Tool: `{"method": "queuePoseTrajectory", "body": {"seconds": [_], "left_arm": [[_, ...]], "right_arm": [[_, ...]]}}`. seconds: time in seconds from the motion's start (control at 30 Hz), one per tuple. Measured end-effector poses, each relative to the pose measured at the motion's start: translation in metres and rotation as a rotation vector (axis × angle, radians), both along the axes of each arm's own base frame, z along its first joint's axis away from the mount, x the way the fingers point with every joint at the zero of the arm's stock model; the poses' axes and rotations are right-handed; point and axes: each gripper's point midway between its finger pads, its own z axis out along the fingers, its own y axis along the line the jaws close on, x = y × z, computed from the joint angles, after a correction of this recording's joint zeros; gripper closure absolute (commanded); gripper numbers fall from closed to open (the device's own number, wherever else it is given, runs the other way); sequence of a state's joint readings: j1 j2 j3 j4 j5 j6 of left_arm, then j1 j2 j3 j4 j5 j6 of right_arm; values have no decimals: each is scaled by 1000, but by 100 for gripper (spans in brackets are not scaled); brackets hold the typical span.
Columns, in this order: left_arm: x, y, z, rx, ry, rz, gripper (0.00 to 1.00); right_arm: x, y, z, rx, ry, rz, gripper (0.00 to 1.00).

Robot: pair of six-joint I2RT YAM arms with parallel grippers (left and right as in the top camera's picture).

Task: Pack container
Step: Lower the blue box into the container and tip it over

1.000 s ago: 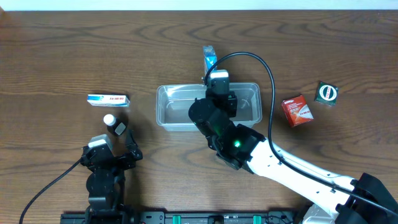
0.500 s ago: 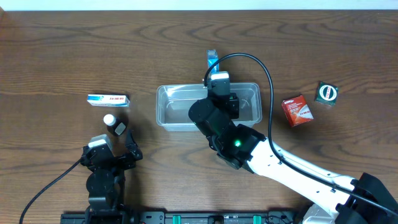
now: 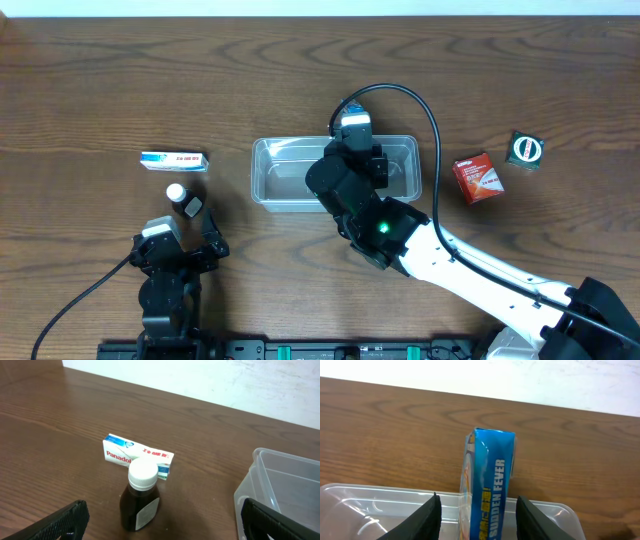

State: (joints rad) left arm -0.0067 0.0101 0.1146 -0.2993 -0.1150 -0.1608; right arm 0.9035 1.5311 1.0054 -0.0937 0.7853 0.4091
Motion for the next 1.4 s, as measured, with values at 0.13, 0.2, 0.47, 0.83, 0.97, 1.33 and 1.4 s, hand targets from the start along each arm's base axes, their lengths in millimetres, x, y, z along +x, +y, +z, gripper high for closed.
{"method": "queuePoseTrajectory", "body": {"seconds": [0.13,0.2,0.47,0.83,0.97,1.33,1.4], "left_arm": [[0,0,0,0,0,0,2],[0,0,0,0,0,0,2],[0,0,0,0,0,0,2],[0,0,0,0,0,0,2],[0,0,0,0,0,0,2],[0,0,0,0,0,0,2],[0,0,0,0,0,0,2]], "right_arm": [[0,0,0,-9,0,4,51],[0,0,0,-23,-1,11,50],[-1,4,-6,-111,29,88,53],[-22,-3,-12,-85,151,160,76],[-25,-16,-20,-60,208,118,75],[-29,-15,-32,68,280,70,61],[-28,-15,-37,80,291,58,62]]}}
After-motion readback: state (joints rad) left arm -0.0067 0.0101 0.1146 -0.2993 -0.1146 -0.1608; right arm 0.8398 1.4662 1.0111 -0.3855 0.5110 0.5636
